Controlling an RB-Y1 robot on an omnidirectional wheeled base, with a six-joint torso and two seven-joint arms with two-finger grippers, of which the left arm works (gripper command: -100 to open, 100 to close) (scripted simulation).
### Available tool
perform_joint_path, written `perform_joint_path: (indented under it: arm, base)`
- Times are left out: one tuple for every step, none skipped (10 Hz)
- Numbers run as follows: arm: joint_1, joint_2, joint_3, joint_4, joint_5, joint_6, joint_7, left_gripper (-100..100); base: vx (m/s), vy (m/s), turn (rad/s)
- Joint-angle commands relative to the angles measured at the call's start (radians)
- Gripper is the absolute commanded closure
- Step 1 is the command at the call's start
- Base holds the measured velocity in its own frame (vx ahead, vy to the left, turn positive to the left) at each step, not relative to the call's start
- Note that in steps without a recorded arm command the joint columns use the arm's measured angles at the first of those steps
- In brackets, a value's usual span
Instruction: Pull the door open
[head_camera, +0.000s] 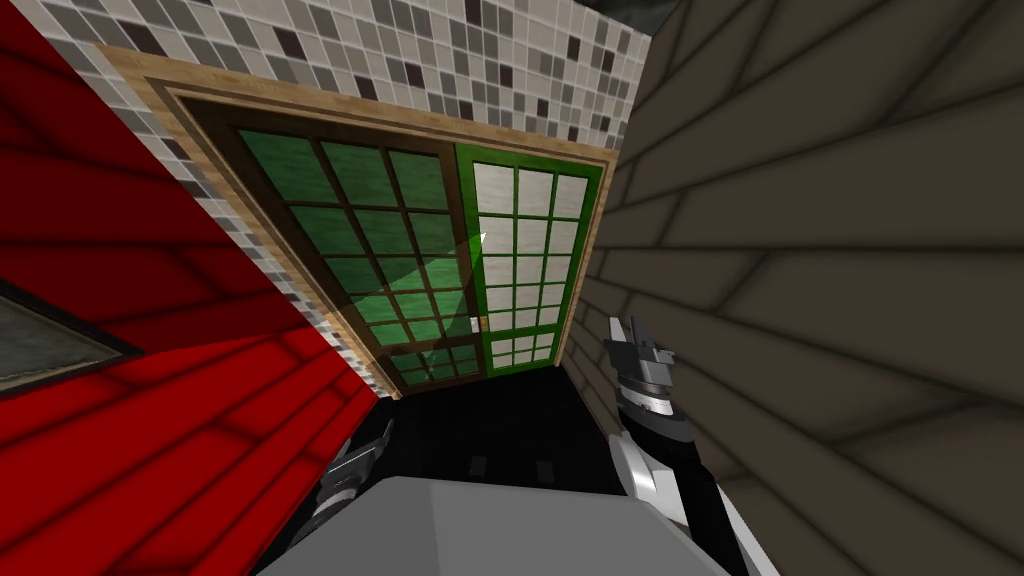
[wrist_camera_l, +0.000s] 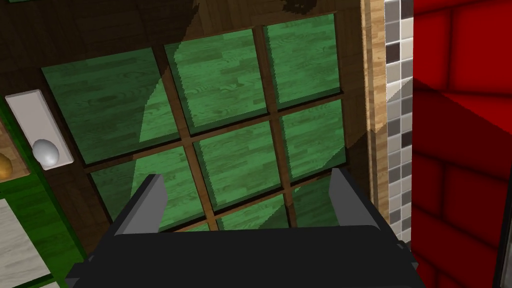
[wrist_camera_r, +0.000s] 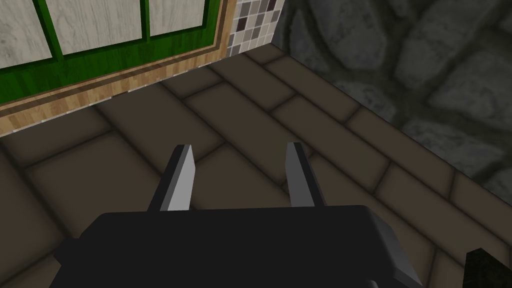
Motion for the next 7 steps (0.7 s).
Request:
perform_joint_path:
  arm:
    - [-0.011,0.005,0.029,0.029,0.014,0.002,-0.015,-100]
    - [-0.017,0.003,0.047,0.041,0.023,0.004,-0.024,-100]
    - [-0.032,-0.002,0.066,0.055,0.033,0.005,-0.035,-100]
    - [-0.054,-0.012,0.078,0.065,0.04,0.006,-0.045,-100]
    - [-0.066,-0.016,0.082,0.069,0.043,0.006,-0.05,-100]
    - [-0.078,-0.021,0.083,0.07,0.044,0.005,-0.052,-100]
    - [-0.094,-0.028,0.083,0.072,0.045,0.005,-0.056,-100]
  base:
    - [-0.076,0.035,-0.078]
    - [-0.049,0.031,-0.101]
    - [0.014,0.037,-0.266]
    - [0.089,0.064,-0.251]
    - [0.148,0.051,-0.164]
    - [0.172,0.037,-0.106]
    - [0.171,0.03,-0.135]
